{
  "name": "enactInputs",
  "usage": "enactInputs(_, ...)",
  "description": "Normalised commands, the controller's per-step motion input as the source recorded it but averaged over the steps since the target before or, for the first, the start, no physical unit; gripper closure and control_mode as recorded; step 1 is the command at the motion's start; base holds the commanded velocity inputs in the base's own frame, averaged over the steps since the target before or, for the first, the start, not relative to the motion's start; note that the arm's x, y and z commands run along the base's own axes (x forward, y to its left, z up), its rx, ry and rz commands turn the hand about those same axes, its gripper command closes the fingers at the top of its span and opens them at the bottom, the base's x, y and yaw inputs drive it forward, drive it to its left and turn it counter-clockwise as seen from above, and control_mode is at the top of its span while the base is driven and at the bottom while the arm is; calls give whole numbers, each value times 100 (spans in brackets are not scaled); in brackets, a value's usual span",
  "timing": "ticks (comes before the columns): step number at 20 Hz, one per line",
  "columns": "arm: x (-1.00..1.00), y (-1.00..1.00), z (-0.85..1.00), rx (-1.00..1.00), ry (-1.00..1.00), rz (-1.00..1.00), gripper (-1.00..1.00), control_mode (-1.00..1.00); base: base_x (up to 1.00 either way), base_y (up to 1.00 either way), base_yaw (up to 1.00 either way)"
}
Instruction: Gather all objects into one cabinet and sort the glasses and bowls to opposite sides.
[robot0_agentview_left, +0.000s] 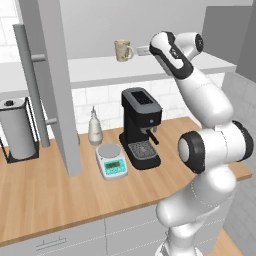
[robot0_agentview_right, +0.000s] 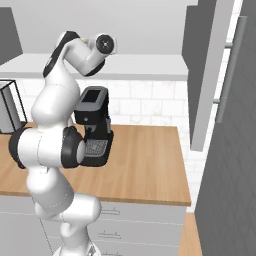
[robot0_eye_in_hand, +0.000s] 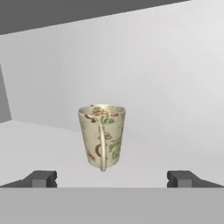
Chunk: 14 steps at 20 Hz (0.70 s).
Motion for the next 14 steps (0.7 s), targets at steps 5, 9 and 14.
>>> enactInputs(5, 19, 11, -1, 0, 0, 0, -100, -100, 0, 0, 0)
enactInputs(9, 17, 31, 0, 0, 0, 0, -100, -100, 0, 0, 0)
enactInputs(14, 25, 12, 0, 0, 0, 0, -100, -100, 0, 0, 0)
